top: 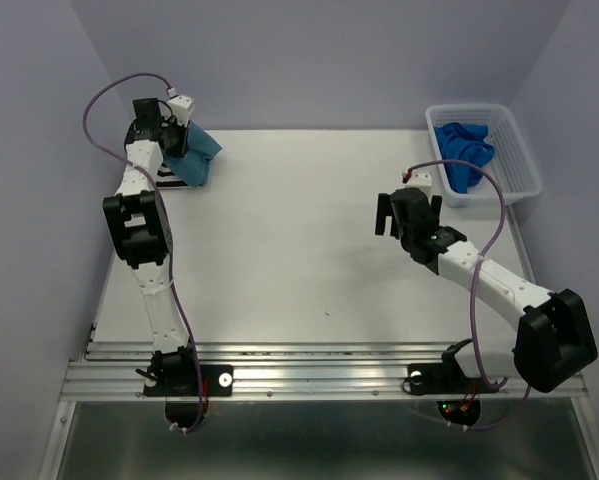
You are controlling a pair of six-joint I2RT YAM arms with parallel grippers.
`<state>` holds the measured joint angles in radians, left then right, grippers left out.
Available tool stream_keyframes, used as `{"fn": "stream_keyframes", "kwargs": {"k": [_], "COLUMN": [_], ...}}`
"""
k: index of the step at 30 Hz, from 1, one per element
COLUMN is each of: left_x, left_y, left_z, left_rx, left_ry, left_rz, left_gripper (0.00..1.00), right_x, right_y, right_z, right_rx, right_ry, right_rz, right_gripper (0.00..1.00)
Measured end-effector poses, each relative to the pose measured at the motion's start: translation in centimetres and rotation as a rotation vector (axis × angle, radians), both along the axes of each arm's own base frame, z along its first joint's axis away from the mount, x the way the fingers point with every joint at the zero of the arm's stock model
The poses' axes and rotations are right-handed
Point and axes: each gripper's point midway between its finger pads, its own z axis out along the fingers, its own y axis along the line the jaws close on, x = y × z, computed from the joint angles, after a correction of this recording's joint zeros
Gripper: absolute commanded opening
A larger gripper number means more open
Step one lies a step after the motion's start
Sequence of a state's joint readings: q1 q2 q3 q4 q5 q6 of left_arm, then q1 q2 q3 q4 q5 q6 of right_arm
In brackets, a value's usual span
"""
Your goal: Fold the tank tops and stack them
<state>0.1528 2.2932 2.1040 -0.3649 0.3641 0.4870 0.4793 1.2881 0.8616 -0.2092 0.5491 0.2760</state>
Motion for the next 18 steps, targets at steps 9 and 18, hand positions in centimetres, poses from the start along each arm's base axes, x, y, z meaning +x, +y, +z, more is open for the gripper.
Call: {"fn": "stream_keyframes", "kwargs": {"k": [9, 18], "left_x": [0.4, 1.1], "left_y": [4.2, 8.0], "left_z": [-1.9, -5.8], "left_rx": [-0.112, -0.211], "left_ry": [0.013, 0.064], "left_rz": [0.126, 0.283], "left_gripper": [0.00, 0.99], "right_x": [0.6, 1.0], "right_y": [0.3, 0.5], "right_z": [0.1, 0.4], "right_rx": [-0.012, -0.011], "right_ry": [0.005, 0.001], "right_rz": [0.006, 0.011], "right_gripper": [1.00, 1.00]}}
